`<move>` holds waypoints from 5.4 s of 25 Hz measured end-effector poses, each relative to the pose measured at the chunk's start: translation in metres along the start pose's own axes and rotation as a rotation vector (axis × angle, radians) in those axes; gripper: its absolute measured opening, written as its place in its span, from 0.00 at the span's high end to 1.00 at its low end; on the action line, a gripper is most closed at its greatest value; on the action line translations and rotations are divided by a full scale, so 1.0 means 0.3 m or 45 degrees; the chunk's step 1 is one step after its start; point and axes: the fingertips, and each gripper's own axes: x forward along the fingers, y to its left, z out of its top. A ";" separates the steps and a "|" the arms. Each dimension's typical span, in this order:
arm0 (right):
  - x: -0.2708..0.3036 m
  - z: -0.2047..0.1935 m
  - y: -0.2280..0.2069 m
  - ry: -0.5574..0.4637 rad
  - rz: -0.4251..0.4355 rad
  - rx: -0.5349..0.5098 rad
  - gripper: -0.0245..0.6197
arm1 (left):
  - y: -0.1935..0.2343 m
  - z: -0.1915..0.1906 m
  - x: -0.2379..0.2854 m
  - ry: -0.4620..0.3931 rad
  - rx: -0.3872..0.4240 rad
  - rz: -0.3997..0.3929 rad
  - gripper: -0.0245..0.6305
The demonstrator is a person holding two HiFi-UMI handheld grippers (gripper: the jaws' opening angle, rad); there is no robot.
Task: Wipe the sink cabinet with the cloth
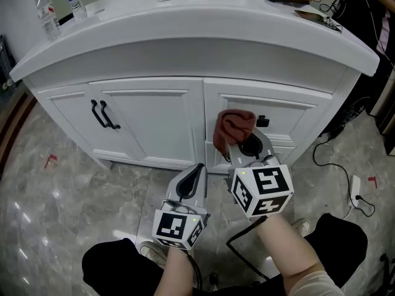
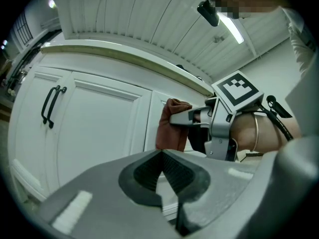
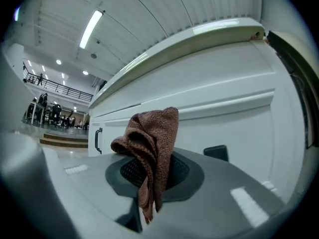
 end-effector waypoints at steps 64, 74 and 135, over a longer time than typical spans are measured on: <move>-0.283 0.022 -0.542 0.027 -0.474 -0.071 0.84 | -0.211 -0.086 0.177 0.068 -0.008 -0.168 0.96; -0.381 -0.055 -0.659 0.057 -0.581 0.065 0.84 | -0.264 -0.104 0.174 0.084 0.036 -0.207 0.96; -0.246 -0.221 -0.538 0.161 -0.410 0.180 0.84 | -0.262 -0.177 0.141 0.112 0.078 -0.213 0.96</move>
